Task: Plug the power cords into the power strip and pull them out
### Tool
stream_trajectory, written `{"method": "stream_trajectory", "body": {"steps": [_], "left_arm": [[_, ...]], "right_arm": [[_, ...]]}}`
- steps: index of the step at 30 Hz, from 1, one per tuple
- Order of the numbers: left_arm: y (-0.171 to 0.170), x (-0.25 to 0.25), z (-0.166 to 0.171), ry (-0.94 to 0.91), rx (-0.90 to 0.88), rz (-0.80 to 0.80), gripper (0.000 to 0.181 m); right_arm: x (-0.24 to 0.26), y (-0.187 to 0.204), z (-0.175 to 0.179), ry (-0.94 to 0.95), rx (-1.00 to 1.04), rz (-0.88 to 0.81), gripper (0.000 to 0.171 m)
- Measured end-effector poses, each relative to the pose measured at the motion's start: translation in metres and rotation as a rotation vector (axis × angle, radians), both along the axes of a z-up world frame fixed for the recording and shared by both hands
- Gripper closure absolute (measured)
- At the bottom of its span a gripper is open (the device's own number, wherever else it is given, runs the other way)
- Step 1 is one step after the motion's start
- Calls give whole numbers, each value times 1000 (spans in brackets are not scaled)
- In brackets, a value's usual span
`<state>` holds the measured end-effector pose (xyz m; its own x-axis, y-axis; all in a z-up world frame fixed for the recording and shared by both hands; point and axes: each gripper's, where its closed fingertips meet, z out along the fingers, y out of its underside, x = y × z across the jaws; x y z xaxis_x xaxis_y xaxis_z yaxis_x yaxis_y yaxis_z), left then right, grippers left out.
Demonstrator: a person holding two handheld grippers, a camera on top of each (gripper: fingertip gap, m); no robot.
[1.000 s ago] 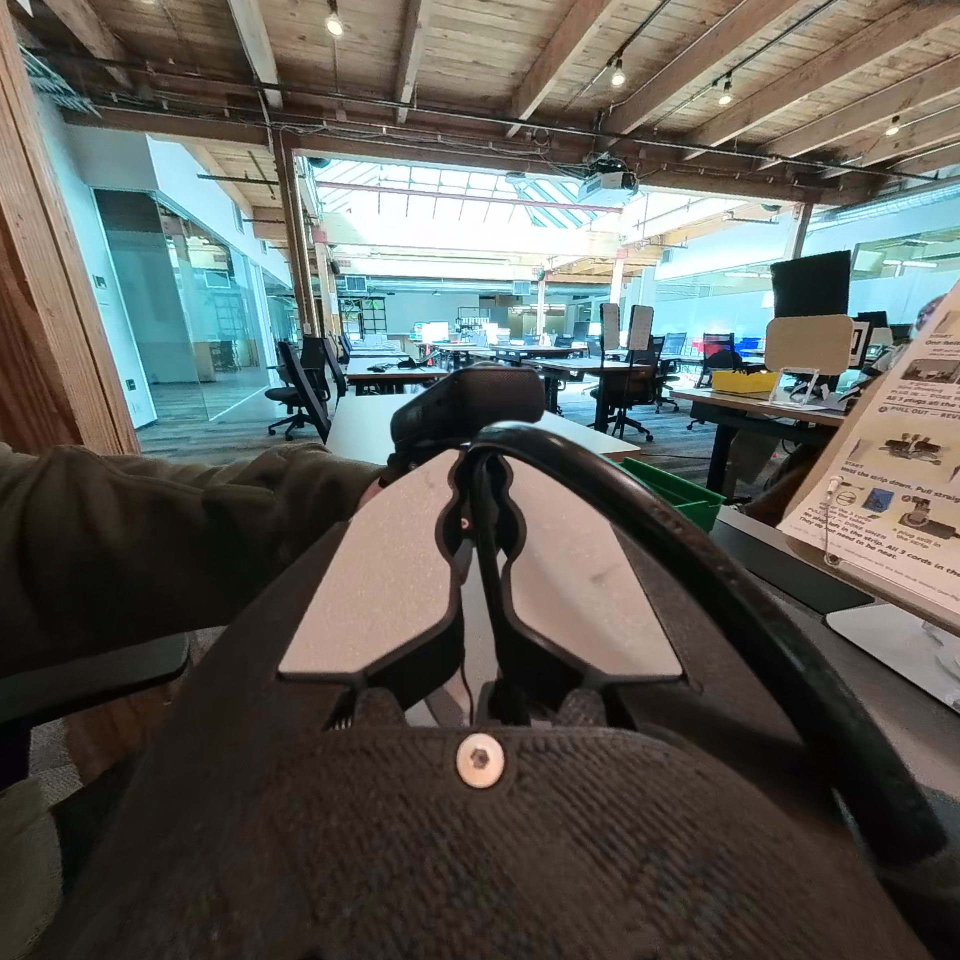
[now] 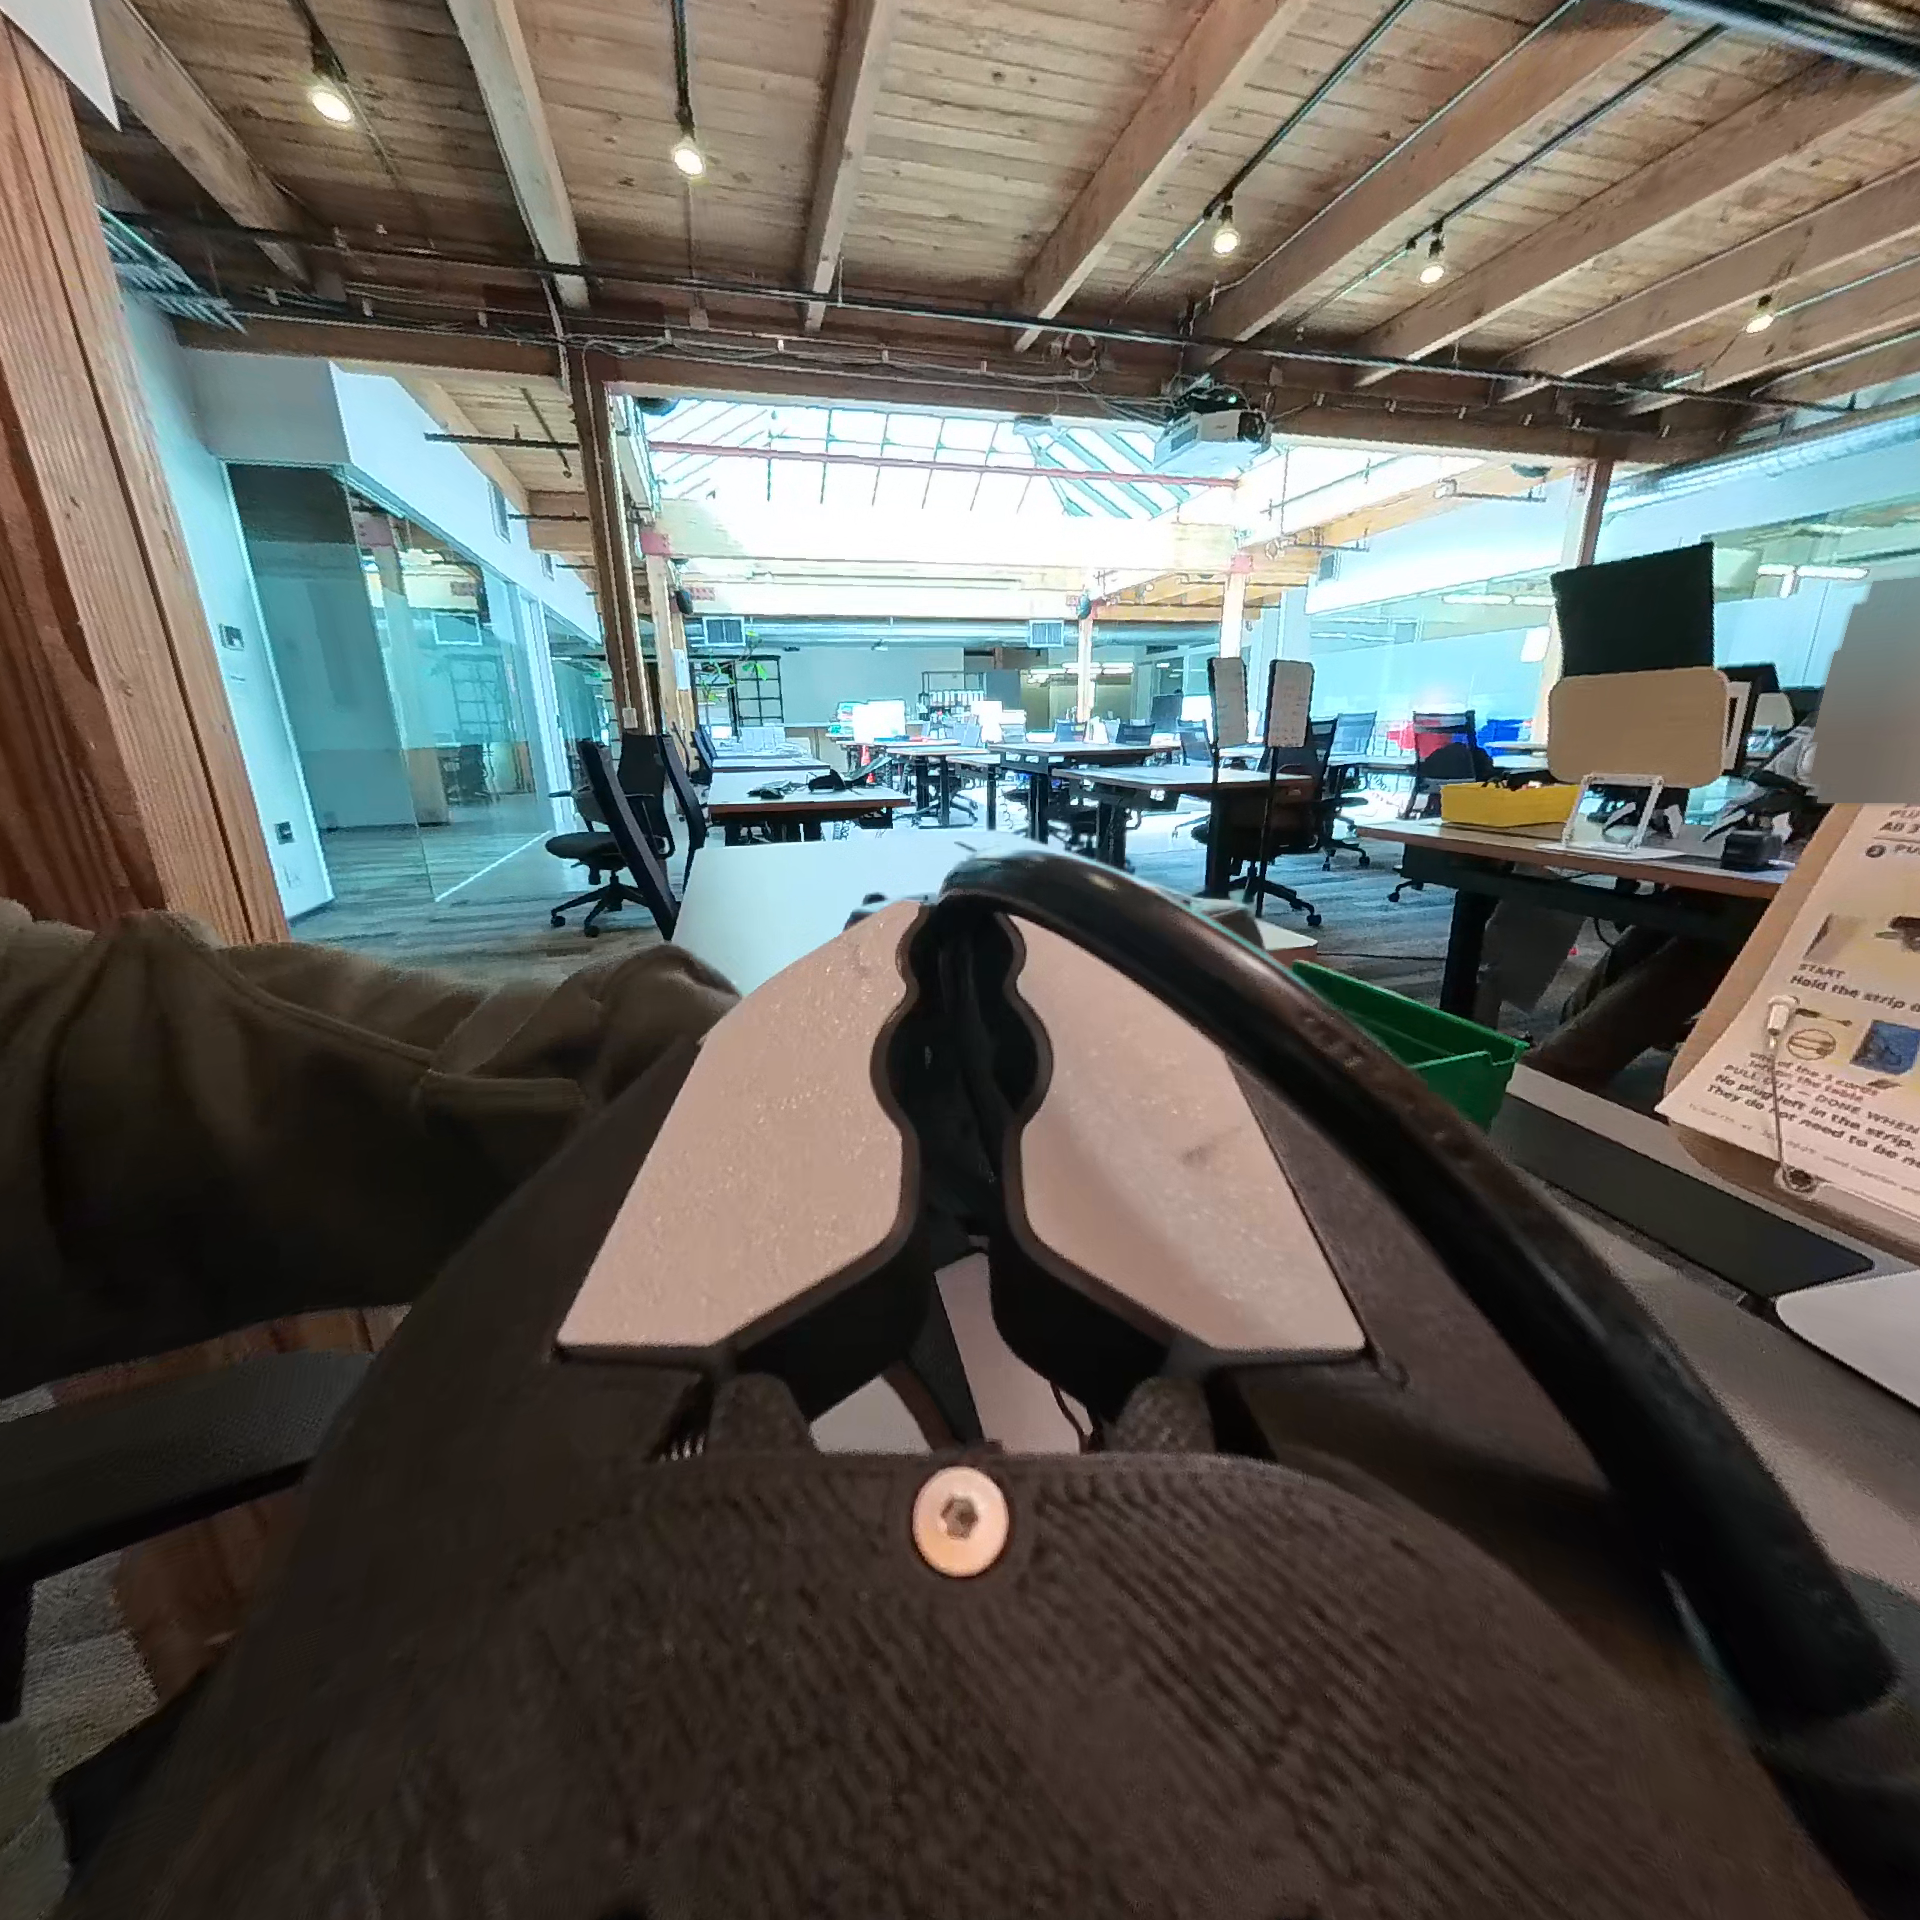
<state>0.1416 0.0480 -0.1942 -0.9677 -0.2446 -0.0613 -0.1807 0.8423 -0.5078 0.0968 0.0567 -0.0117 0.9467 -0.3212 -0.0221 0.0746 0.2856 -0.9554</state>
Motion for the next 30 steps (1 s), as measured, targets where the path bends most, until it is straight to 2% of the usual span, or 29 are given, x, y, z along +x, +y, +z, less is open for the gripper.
{"method": "stream_trajectory", "body": {"steps": [6,12,13,15,19,22,23,24,27,30], "left_arm": [[25,-9,-18,23,185,-212,158],[33,0,-27,-3,222,-336,159],[32,2,-26,-8,209,-341,159],[33,4,-25,6,205,-347,159],[35,7,-28,8,212,-366,158],[29,5,-28,19,182,-383,158],[28,4,-28,27,174,-385,159],[28,3,-29,30,183,-390,158],[28,3,-29,27,195,-386,159],[29,2,-29,23,207,-383,159]], "right_arm": [[-5,0,-19,26,-10,24,161],[-2,-9,-38,35,-9,31,161],[-1,-9,-47,30,-53,31,162],[-3,-5,-74,17,-191,40,149],[-4,2,-154,100,-541,37,134],[17,-1,-199,181,-677,-125,125],[21,1,-207,201,-684,-149,119],[25,2,-215,233,-690,-164,120],[33,4,-224,257,-690,-193,119],[31,4,-203,228,-558,-158,113]]}}
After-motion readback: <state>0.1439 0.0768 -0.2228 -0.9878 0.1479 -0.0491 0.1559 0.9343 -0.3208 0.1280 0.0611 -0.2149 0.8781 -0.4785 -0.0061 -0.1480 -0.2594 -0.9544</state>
